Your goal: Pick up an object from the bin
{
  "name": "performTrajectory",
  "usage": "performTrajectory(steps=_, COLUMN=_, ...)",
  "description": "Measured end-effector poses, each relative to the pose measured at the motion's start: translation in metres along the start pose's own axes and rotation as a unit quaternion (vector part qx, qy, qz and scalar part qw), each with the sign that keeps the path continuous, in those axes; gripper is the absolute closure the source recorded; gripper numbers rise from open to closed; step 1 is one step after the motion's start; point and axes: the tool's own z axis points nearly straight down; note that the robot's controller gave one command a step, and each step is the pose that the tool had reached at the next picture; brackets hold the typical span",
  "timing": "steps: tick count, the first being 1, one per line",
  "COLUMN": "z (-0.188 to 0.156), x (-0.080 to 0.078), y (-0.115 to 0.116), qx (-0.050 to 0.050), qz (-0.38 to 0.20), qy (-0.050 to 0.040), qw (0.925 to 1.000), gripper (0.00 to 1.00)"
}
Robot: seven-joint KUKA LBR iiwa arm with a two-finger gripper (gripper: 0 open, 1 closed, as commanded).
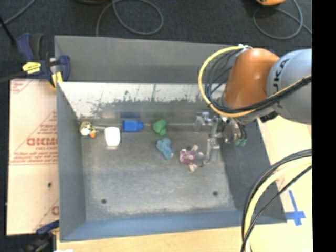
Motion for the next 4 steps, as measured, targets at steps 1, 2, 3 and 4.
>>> performTrajectory(steps=1, z=-0.007, x=0.016, y=0.025, qx=-0.001, qz=0.001, qy=0.0009, qw=1.0000, gripper=0.00)
performTrajectory(steps=2, z=0.029, x=0.018, y=0.033, qx=-0.001, qz=0.032, qy=-0.0028, qw=0.9995, gripper=0.00)
performTrajectory(steps=3, z=0.043, x=0.013, y=0.045, qx=0.000, qz=0.092, qy=-0.0014, qw=0.9957, gripper=1.00)
performTrajectory(steps=4, z=0.043, x=0.013, y=0.044, qx=0.000, qz=0.092, qy=-0.0014, qw=0.9958, gripper=1.00)
